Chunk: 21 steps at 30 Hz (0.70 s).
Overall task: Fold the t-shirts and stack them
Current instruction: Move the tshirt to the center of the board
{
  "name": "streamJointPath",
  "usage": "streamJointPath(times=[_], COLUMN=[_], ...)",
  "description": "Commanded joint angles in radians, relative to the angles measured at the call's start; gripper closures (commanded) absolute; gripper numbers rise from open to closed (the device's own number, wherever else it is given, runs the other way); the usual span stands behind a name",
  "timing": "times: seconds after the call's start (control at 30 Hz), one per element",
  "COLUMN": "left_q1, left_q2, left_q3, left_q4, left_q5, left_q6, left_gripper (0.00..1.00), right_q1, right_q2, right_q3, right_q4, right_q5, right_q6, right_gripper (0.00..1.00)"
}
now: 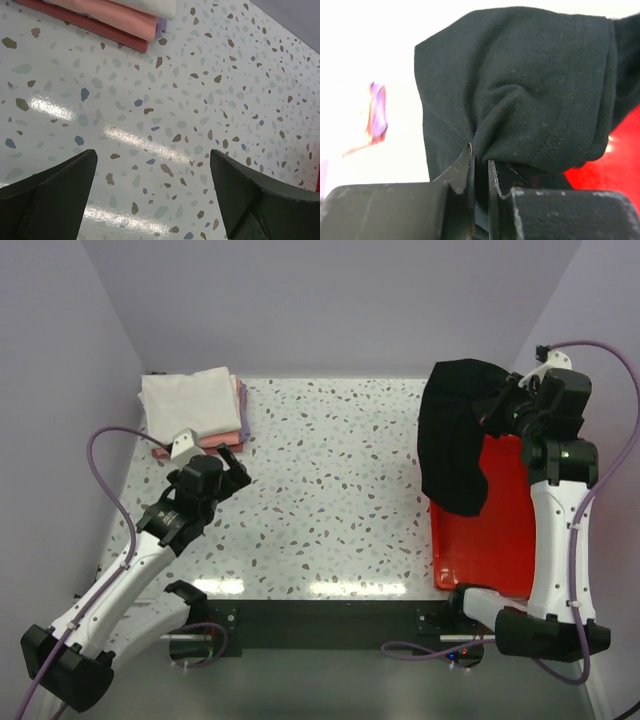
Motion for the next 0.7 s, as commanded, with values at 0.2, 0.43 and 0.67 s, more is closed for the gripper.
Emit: streamJointPath(times=[0.2,0.43,0.67], left_q1=[-0.003,-0.003,-0.003], left_q2=[-0.081,-0.109,-0.113], left_q3=[0.051,0.042,0.025], left_q4=[-0.079,-0.134,-0.182], left_q5=[-0.029,0.000,0.008], left_q6=[-0.039,-0.041,-0.058], left_gripper=[0.00,0.00,0.00], right_q1=[0.371,0.690,0.884], right_q2=[0.151,0.279,0.480], right_q3=[0.162,0.113,0.105], right_q4=[-0.046,0.006,0.070], right_q5=[-0.014,0.246,0.327], right_q6=[-0.208,-0.182,-0.120], right_gripper=[1.00,1.00,1.00])
